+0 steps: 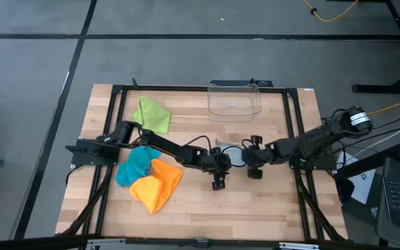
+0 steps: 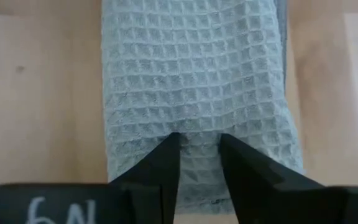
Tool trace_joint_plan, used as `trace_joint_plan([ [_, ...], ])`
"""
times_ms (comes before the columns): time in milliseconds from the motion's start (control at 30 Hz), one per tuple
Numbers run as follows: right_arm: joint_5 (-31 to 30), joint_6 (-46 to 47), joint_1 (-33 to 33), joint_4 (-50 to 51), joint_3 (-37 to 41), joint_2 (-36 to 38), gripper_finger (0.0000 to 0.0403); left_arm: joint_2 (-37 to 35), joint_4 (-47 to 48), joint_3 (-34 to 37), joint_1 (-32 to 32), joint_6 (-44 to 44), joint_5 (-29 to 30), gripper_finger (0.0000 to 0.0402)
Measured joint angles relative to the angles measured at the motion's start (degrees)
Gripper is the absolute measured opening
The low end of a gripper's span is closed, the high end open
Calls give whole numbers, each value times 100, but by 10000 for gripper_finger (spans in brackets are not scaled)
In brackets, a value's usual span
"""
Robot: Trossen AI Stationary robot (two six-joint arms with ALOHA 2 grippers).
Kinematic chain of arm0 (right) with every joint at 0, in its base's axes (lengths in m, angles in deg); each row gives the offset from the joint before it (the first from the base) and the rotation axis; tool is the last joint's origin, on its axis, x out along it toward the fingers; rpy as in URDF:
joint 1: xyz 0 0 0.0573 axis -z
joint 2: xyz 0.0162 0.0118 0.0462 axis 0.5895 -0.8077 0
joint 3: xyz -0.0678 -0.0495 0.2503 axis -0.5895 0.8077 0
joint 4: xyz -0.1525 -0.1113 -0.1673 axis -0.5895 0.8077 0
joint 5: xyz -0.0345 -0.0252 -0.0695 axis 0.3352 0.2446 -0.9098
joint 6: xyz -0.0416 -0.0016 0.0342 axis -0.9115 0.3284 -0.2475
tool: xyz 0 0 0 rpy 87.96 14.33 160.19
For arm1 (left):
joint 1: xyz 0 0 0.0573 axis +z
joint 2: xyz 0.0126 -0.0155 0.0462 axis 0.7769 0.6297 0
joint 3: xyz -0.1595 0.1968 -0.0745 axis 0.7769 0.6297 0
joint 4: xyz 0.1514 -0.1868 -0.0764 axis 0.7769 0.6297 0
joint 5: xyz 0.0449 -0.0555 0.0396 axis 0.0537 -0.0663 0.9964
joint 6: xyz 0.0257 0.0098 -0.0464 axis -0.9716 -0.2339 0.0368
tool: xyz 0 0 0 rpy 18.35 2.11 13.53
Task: Fold microfiber towels
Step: Put the folded gray microfiber into the transparent bin
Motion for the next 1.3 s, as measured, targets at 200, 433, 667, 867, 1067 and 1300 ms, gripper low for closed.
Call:
trace_joint_plan([
  [200, -4, -463, 148, 681, -724, 135, 119, -124, 178, 4, -11, -137, -46, 55],
  [433, 43, 344, 74, 2008, -1581, 410, 119, -739, 873, -2, 9, -417, 360, 46],
  [667, 47, 2121, -324, 3350, -1652, 596, 119, -946, 1481, 0, 62, -455, 475, 44],
  [867, 372, 3101, -860, 3476, -1236, 641, 119, -983, 1741, 2, 176, -426, 472, 44],
  [1067, 502, 3889, -1251, 3274, -779, 646, 119, -1172, 1198, -2, 380, -438, 446, 44],
  [1300, 447, 4038, -1541, 2432, -251, 645, 119, -959, 1088, 2, 546, -412, 409, 44],
])
